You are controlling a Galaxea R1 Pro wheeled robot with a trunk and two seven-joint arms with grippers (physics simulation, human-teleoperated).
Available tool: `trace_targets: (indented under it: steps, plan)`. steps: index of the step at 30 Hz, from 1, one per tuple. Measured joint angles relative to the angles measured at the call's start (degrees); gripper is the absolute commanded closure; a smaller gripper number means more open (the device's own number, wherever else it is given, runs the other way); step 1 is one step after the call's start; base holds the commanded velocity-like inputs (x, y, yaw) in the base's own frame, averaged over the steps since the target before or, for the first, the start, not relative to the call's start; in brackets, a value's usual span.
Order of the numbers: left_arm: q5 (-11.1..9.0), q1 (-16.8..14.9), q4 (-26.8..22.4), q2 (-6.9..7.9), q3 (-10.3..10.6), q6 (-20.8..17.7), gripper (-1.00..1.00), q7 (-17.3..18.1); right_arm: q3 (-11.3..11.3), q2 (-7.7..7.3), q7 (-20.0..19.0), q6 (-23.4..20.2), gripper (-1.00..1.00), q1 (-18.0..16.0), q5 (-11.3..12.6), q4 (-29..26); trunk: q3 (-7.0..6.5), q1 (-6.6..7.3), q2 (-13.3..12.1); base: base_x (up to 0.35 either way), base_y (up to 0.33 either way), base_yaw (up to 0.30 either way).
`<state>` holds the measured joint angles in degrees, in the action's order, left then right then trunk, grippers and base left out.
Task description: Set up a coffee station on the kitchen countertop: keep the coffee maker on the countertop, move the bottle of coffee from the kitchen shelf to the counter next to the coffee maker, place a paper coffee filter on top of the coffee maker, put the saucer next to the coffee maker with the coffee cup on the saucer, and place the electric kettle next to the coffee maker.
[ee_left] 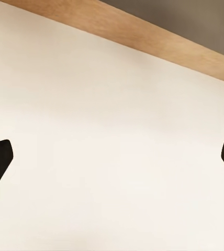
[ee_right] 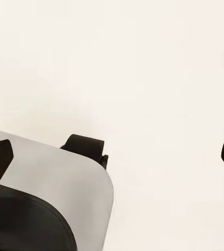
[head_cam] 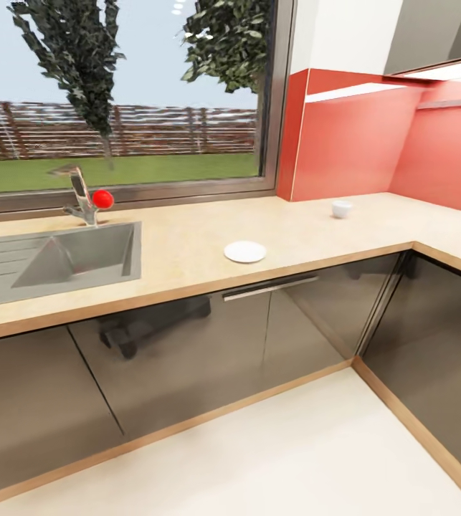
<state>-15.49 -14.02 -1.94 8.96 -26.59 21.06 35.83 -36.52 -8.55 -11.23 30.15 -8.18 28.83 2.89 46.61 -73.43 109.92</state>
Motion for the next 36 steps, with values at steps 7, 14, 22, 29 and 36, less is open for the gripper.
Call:
trace_targets:
  steps: [7, 14, 22, 29, 36]
  plan:
    - [0.0, 0.0, 0.0, -0.02, 0.0, -0.02, -1.0, 0.0, -0.02, 2.21, -0.25, -0.1, -1.0, 0.06, -0.02, 0.07, 0.0, 0.0, 0.0, 0.183, -0.242, 0.0]
    - [0.0, 0.01, -0.01, -0.01, -0.01, 0.01, -1.0, 0.01, 0.06, 3.6, 0.06, -0.1, -1.0, 0.06, 0.15, 0.09, 0.0, -0.01, 0.0, 0.078, -0.111, 0.104]
    - [0.0, 0.01, -0.02, -0.01, 0.0, 0.02, -1.0, 0.02, 0.09, 3.71, 1.23, -0.11, -1.0, 0.06, 0.19, 0.08, 0.0, -0.02, 0.0, 0.007, -0.011, 0.227]
    - [0.0, 0.01, -0.02, -0.01, -0.01, 0.02, -1.0, 0.02, 0.1, 3.85, 7.37, -0.2, -1.0, 0.06, 0.15, 0.09, 0.0, -0.02, 0.0, 0.0, -0.002, 0.238]
    - [0.01, 0.0, -0.05, -0.78, 0.02, 0.12, -1.0, 0.0, 0.12, 3.87, 7.78, -0.17, -1.0, 0.06, -0.03, 0.03, 0.0, -0.02, 0.0, 0.0, -0.186, 0.079]
